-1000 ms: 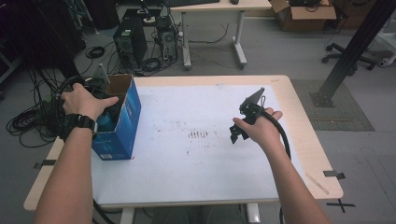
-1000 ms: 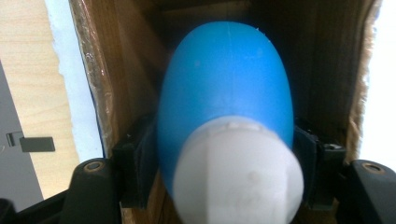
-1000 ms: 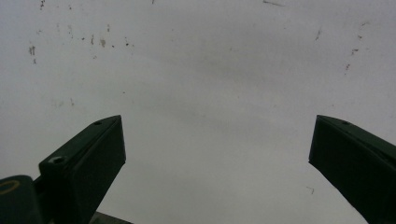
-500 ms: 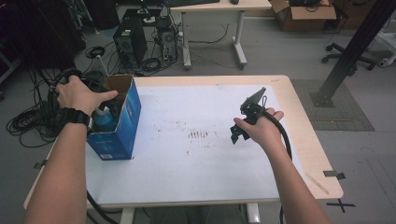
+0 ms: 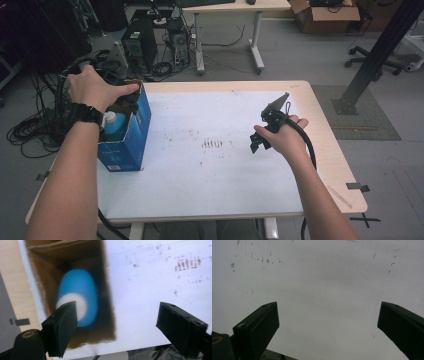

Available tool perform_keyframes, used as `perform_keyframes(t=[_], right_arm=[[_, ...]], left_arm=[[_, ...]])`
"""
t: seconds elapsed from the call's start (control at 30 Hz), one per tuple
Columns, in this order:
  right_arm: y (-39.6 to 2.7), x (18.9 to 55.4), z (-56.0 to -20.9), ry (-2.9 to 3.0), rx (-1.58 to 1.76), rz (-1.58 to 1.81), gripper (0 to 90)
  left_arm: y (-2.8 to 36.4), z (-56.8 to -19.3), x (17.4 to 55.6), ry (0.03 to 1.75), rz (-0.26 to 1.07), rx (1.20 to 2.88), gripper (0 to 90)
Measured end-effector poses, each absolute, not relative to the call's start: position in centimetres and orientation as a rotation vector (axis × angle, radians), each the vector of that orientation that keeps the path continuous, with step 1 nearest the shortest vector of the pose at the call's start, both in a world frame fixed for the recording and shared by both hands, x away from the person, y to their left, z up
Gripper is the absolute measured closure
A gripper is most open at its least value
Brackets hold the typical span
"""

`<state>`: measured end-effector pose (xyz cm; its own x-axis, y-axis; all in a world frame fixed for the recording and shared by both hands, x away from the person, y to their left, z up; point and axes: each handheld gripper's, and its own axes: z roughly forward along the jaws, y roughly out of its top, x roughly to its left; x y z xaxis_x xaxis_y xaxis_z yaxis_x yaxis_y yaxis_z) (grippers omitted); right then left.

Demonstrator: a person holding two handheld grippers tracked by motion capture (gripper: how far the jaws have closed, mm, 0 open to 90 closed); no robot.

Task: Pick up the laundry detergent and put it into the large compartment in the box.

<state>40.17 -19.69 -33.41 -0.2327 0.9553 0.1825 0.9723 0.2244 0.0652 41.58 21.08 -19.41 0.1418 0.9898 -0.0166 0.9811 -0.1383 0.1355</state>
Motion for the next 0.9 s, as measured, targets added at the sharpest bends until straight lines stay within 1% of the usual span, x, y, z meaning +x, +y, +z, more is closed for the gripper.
perform_keyframes(t=[0.33,0.73,0.9], right_arm=[[-20.6,39.7,-33.4,-2.373,-1.889,-0.261,3.9],[-21.4,39.1,-33.2,-2.366,-1.891,-0.278,3.9],[-22.0,38.9,-33.3,-2.362,-1.901,-0.281,3.9]], left_arm=[[16.7,-19.3,41.3,1.895,0.107,2.333,14.7],[11.4,-20.9,41.3,1.787,0.063,2.418,12.5],[10.0,-21.2,41.3,1.756,0.069,2.439,8.2]])
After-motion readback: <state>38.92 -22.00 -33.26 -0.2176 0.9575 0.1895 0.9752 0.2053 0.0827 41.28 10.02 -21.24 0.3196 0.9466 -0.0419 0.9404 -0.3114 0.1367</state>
